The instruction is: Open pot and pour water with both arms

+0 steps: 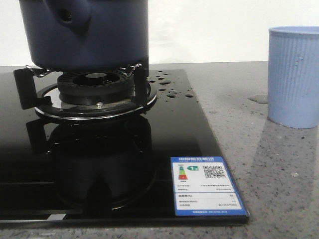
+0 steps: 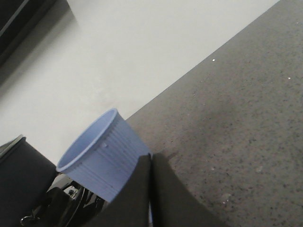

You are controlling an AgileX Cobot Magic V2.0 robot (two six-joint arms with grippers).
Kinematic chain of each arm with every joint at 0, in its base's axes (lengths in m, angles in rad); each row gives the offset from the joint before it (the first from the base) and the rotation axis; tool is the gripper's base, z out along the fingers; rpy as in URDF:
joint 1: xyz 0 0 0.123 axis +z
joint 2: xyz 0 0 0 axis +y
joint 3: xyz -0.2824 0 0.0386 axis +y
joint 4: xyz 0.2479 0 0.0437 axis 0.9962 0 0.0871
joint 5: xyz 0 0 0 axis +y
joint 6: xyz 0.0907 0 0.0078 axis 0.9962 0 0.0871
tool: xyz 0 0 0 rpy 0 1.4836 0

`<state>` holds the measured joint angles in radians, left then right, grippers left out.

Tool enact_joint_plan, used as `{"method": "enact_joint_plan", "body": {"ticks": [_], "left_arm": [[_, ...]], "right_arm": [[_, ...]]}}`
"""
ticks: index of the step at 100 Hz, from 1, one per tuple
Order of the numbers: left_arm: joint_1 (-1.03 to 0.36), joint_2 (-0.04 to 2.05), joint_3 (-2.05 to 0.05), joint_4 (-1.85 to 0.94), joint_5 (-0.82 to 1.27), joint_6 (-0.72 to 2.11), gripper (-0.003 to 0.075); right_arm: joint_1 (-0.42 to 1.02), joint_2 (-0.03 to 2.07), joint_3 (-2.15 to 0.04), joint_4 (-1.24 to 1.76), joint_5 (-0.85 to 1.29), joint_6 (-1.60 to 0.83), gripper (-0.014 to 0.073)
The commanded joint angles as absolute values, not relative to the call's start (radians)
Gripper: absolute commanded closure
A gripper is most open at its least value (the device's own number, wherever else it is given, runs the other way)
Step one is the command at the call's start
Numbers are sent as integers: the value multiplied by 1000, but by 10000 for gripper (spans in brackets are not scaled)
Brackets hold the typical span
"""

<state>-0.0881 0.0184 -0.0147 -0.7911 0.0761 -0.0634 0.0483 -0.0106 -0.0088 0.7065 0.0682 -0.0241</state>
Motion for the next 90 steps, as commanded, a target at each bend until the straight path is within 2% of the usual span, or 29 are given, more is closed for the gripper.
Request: {"method": "enact_joint_plan", "body": {"ticks": [1, 15, 40, 79, 90], "left_arm": [[-91, 43, -93, -711, 96, -24, 739], [-91, 100, -227, -613, 238, 62, 739], [-91, 335, -441, -633, 451, 248, 738], [-91, 523, -629, -1107, 637, 824, 738], [-91, 553, -661, -1156, 646, 885, 738]], "right_arm": [[44, -27, -92, 657, 59, -62, 659], [44, 27, -200, 602, 203, -153, 659], [44, 223, -349, 602, 387, -347, 659], [44, 314, -416, 602, 398, -429, 655], [44, 314, -416, 602, 398, -429, 598]]}}
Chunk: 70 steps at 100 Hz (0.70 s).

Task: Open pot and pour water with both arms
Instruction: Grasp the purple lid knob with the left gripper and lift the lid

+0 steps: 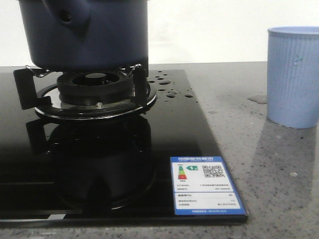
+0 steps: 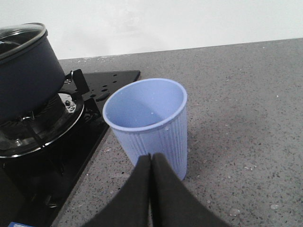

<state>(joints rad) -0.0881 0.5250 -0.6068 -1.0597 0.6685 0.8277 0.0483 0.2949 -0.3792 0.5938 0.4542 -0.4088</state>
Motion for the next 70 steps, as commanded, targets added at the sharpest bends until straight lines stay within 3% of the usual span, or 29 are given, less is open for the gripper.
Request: {"method": "enact_joint_plan", "body": {"ticks": [1, 9, 16, 23, 28, 29, 40, 53, 70], "left_arm": [[-91, 556, -663, -1156, 646, 885, 738], [-91, 577, -686, -1156, 649, 897, 734], [-91, 592, -704, -1156, 662, 929, 680], [-91, 607, -720, -1156, 681, 969, 556], [-91, 619, -728, -1154, 688, 985, 432], [-91, 623, -728, -1154, 688, 985, 374], [-91, 659, -743, -1154, 687, 985, 172], [-91, 729, -773, -1187, 695, 1076, 197], [-91, 844, -834, -1480, 740, 1384, 227]], "right_arm": [[44, 314, -416, 602, 398, -429, 592], [44, 314, -416, 602, 398, -429, 496], [44, 314, -416, 602, 396, -429, 394], [44, 314, -416, 602, 394, -429, 288], [44, 314, -416, 602, 390, -429, 224], [44, 314, -416, 602, 387, -429, 209], [44, 314, -416, 602, 373, -429, 148], [44, 314, -416, 602, 358, -429, 148], [44, 314, -416, 602, 346, -429, 148]]}}
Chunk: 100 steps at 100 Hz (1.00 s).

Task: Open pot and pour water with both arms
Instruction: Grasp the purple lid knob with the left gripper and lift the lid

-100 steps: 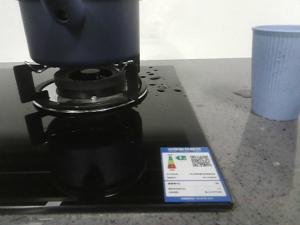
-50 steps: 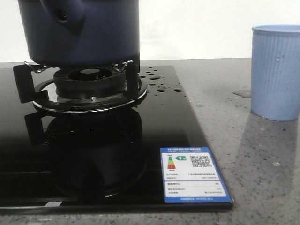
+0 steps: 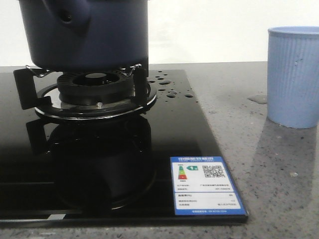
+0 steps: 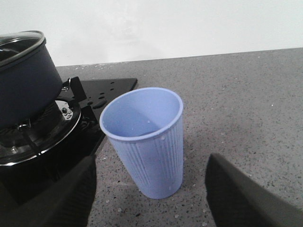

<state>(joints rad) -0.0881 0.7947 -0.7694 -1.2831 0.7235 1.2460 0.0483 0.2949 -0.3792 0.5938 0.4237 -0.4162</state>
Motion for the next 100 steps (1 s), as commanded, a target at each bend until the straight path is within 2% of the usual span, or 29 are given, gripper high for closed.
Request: {"method": "enact_joint_plan", "body": {"ticks": [1, 21, 46, 58, 71, 100], "left_arm": [[-91, 850, -838, -1490, 745, 1409, 227], [-91, 1067, -976, -1530, 970, 1562, 227], [-91, 1286, -1125, -1536, 973, 1608, 221], [-91, 1361, -1178, -1538, 973, 1671, 188], [-91, 1398, -1201, -1538, 964, 1715, 138], [-91, 1462, -1203, -1540, 948, 1722, 136]], "right_arm": [[44, 314, -416, 602, 346, -429, 148], [44, 314, -416, 602, 346, -430, 148], [44, 314, -416, 602, 346, -430, 148], [44, 314, -416, 597, 346, -430, 148], [44, 314, -416, 596, 346, -430, 148], [44, 314, -416, 581, 346, -430, 148]]}}
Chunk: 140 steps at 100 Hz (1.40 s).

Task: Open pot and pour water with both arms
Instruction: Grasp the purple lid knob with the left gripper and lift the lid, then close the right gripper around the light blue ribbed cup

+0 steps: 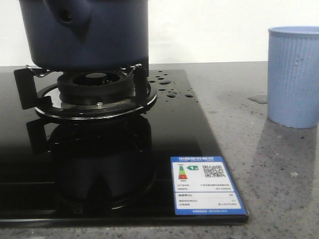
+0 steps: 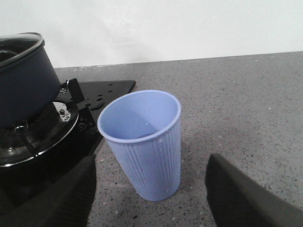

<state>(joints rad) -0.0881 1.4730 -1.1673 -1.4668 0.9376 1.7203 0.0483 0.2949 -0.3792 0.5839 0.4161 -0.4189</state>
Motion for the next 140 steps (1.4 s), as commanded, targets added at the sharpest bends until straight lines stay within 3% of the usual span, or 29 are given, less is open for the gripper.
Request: {"method": "enact_joint_plan", "body": {"ticks": [1, 40, 83, 118, 140], "left_arm": [[-91, 1461, -1203, -1540, 951, 1722, 136], [-91, 1513, -1203, -1551, 966, 1722, 179], [-90, 1524, -1209, -1574, 1046, 1722, 479], [-23, 1365, -1282, -1652, 1040, 1657, 488], [41, 1186, -1280, -1439, 944, 1442, 488]], "right_arm": [[44, 314, -416, 580, 346, -430, 148], [44, 314, -412, 576, 348, -430, 148], [44, 314, -412, 576, 367, -430, 148], [44, 314, -412, 576, 374, -430, 148], [44, 314, -412, 576, 344, -473, 148]]}}
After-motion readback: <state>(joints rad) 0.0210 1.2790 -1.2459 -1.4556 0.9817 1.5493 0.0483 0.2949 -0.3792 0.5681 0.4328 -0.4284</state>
